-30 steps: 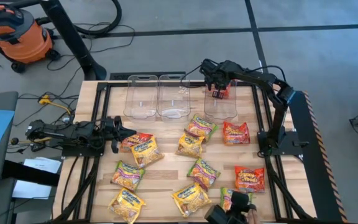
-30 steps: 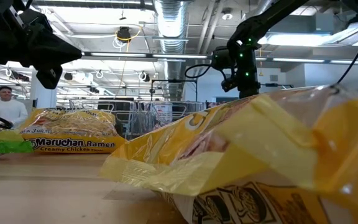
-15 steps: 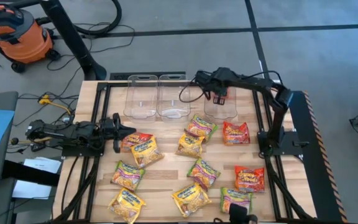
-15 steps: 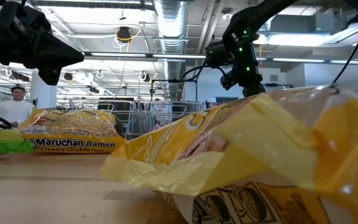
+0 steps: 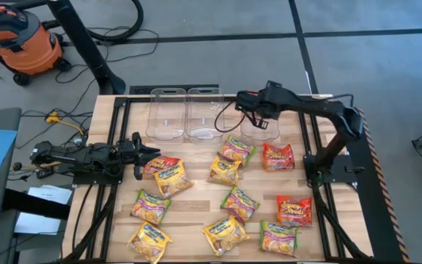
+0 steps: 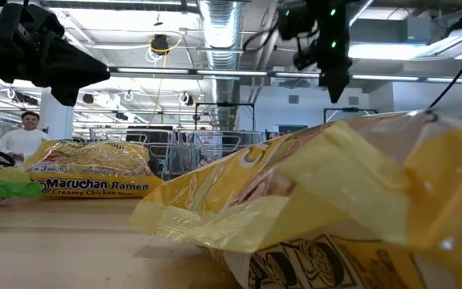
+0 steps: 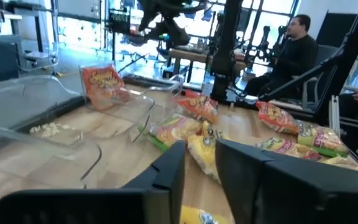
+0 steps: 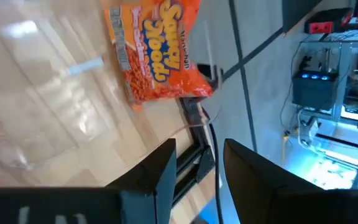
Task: Sort Maruchan noodles
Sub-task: Put the yellow noodle pack into the middle transparent bin
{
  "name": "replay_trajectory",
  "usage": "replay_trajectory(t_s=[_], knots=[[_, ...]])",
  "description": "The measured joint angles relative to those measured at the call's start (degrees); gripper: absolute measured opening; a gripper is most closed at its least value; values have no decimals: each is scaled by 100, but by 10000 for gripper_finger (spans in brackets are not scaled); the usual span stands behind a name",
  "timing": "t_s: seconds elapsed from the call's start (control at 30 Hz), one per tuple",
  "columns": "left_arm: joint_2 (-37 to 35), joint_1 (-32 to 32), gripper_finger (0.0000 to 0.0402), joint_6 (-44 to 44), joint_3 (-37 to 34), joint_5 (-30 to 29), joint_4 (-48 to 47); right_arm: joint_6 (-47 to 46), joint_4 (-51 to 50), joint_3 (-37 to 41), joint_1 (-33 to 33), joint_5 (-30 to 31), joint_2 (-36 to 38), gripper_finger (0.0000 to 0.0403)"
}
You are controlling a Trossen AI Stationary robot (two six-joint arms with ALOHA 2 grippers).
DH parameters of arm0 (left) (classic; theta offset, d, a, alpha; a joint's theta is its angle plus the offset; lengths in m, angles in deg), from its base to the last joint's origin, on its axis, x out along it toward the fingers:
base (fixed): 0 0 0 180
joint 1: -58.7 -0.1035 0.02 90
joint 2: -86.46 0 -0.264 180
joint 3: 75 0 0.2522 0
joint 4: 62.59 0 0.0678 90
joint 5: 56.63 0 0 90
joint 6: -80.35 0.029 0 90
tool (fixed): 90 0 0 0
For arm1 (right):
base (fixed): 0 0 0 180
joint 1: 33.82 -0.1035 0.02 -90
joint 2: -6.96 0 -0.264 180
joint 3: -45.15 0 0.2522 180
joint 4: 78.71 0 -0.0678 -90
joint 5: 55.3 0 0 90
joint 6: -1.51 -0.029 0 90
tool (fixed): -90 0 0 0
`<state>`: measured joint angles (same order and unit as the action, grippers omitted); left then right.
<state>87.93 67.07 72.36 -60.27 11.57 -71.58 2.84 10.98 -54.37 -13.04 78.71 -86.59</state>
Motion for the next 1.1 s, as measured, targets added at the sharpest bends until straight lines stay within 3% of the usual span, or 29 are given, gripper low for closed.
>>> replay_trajectory(t_s=[0.2,0.43,0.87,1.1], knots=[[0,-1,139,-55,0,-292,705,-832,-189,0,-582,-35,722,157],[2,-1,150,-84,190,-255,965,-1882,-197,0,-1430,-56,1414,156],[116,0,145,-1224,1698,-200,-1767,-2648,-20,-2,-2812,-217,1830,156],[905,1,145,-1496,2587,-108,-2496,-2656,315,-2,-3266,-386,1704,156]])
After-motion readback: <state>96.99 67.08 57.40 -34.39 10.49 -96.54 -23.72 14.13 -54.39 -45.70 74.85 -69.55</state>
